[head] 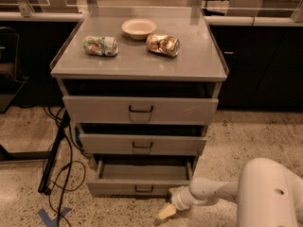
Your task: Close bottom drawer
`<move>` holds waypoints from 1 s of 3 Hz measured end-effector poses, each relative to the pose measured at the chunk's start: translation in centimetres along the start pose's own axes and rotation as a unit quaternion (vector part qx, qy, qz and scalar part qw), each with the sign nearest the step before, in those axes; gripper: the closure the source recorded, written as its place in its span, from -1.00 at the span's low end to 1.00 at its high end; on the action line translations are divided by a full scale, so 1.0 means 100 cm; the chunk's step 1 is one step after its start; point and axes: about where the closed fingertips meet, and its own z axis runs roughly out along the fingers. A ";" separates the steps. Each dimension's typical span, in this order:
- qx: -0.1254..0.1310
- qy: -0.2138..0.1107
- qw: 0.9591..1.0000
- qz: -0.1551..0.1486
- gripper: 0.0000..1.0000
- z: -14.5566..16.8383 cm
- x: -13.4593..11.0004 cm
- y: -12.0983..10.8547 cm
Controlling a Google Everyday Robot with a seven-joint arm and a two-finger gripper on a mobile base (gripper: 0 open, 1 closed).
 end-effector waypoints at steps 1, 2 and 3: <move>0.010 0.011 1.000 -0.021 -0.16 0.009 -0.023 -0.026; 0.035 0.015 0.999 -0.038 0.32 0.014 -0.046 -0.062; 0.041 0.014 0.998 -0.042 0.45 0.014 -0.052 -0.070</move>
Offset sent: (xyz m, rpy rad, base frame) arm 0.1357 0.0097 0.0069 -0.1128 -0.1493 0.0239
